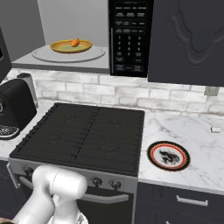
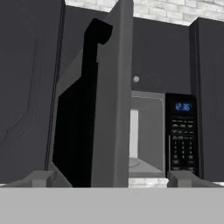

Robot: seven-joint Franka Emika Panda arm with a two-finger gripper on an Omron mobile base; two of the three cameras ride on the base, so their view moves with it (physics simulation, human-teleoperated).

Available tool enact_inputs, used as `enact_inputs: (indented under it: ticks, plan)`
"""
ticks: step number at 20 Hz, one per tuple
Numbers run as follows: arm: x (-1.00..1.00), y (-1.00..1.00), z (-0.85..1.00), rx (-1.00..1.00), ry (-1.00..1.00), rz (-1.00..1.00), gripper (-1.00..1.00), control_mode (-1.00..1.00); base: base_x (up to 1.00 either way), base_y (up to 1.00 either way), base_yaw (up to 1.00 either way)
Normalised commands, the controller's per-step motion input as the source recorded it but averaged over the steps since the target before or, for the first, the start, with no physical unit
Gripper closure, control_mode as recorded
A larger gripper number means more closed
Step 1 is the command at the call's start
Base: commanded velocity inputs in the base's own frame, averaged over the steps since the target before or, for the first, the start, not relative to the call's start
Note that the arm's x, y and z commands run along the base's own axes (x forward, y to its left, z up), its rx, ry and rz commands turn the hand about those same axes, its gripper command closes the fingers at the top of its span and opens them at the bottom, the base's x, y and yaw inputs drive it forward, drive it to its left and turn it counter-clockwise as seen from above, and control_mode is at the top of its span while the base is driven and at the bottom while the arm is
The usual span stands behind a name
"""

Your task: Pick the carrot from the counter and place it in the microwave. Then turn on the microwave.

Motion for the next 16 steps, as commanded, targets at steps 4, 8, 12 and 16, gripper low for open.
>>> enact_inputs:
  ticks: [4,8,12,16]
  plan:
    - [0.00,0.16,0.00,0.00,0.00,-0.10,-1.00,-1.00,0.00,0.00,0.00]
    - [0.01,0.14,0.00,0.00,0.00,-0.10,-1.00,-1.00,0.00,0.00,0.00]
    - [0.04,0.13,0.00,0.00,-0.02,-0.13,-1.00,-1.00,0.00,0.00,0.00]
    - [0.08,0.12,-0.01,0.00,-0.02,-0.13,-1.00,-1.00,0.00,0.00,0.00]
